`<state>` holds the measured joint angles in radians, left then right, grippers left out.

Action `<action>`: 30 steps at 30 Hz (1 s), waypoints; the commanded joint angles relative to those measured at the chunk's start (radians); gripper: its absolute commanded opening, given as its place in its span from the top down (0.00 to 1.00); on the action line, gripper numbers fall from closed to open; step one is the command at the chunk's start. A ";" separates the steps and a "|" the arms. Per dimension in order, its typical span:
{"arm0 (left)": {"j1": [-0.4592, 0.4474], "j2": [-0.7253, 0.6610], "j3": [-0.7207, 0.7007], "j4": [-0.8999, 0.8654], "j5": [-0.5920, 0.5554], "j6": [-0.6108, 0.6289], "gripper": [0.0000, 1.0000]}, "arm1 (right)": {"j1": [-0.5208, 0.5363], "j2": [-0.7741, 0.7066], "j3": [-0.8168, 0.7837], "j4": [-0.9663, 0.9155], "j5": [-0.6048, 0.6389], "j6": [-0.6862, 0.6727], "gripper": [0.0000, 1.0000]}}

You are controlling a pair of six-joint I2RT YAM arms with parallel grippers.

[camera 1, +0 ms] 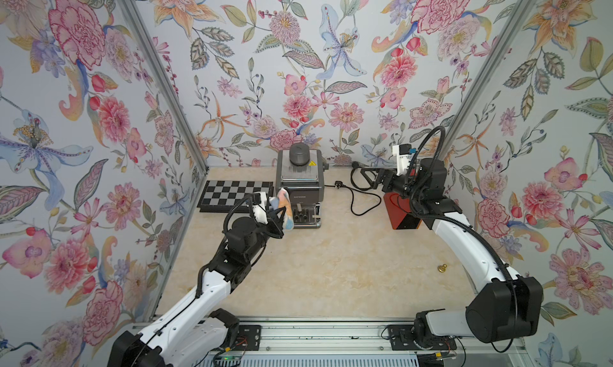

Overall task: Wipe the surface of a coffee machine
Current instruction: Move the coffee machine to the center of the board.

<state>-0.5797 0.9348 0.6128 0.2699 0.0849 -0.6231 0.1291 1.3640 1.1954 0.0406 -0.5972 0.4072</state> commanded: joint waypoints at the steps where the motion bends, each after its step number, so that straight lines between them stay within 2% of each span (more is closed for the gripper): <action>1: -0.151 0.001 0.081 -0.106 -0.145 0.080 1.00 | -0.087 -0.031 0.014 -0.080 -0.056 0.013 0.00; 4: -0.240 0.095 0.151 -0.052 -0.093 0.094 1.00 | -0.175 -0.027 0.026 -0.102 -0.072 0.036 0.00; 6: -0.283 0.184 0.212 -0.015 -0.069 0.110 1.00 | -0.211 -0.031 0.024 -0.117 -0.036 0.022 0.00; 10: -0.309 0.327 0.290 0.091 0.011 0.097 1.00 | -0.233 -0.008 0.116 -0.281 0.128 -0.113 0.00; 14: -0.309 0.487 0.392 0.114 0.090 0.107 1.00 | -0.236 0.052 0.214 -0.449 0.281 -0.199 0.00; 18: -0.310 0.706 0.562 0.133 0.186 0.101 1.00 | -0.319 0.111 0.231 -0.460 0.255 -0.178 0.00; 22: -0.307 0.882 0.729 0.137 0.211 0.089 1.00 | -0.393 0.189 0.285 -0.459 0.171 -0.161 0.00; 25: -0.303 0.974 0.830 0.133 0.242 0.076 1.00 | -0.372 0.218 0.325 -0.479 0.196 -0.187 0.00; 30: -0.281 1.002 0.830 0.169 0.259 0.046 1.00 | -0.260 0.274 0.408 -0.625 0.411 -0.286 0.00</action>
<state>-0.8761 1.9377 1.4220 0.3843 0.3099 -0.5571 -0.1848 1.6176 1.5387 -0.4854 -0.2989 0.1997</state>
